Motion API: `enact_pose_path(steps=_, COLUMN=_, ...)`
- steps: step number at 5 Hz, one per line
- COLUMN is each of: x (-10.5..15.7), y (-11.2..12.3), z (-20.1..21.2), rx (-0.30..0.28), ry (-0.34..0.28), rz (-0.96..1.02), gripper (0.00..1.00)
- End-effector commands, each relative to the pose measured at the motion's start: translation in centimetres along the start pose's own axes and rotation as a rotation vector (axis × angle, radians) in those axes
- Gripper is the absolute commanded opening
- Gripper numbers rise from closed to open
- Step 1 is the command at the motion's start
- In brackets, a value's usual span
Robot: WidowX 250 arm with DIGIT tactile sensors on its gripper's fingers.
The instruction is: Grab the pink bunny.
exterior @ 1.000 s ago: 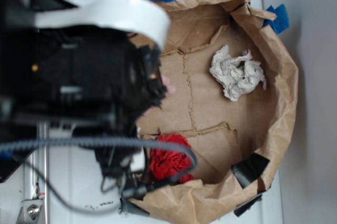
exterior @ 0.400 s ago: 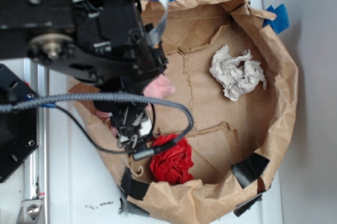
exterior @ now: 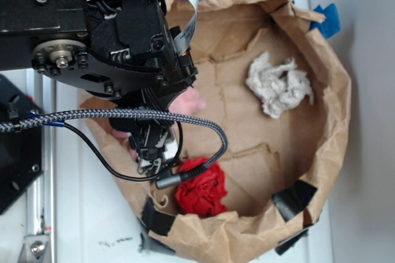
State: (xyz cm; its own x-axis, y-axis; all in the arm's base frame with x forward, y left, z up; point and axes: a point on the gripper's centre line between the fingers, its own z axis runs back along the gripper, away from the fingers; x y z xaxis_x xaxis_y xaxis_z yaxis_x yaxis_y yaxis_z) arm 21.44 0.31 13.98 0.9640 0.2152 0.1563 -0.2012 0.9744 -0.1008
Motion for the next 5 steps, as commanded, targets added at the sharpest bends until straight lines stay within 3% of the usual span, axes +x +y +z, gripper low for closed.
enact_pose_path(steps=1, x=0.4, y=-0.6, z=-2.9, rx=0.023, ry=-0.098, rz=0.199, gripper=1.00)
enact_pose_path(steps=3, x=2.0, y=0.1, z=-5.4, rx=0.071, ry=-0.015, rz=0.234, gripper=1.00)
enact_pose_path(steps=5, x=1.2, y=0.5, z=-5.4, rx=0.056, ry=-0.029, rz=0.207, gripper=1.00)
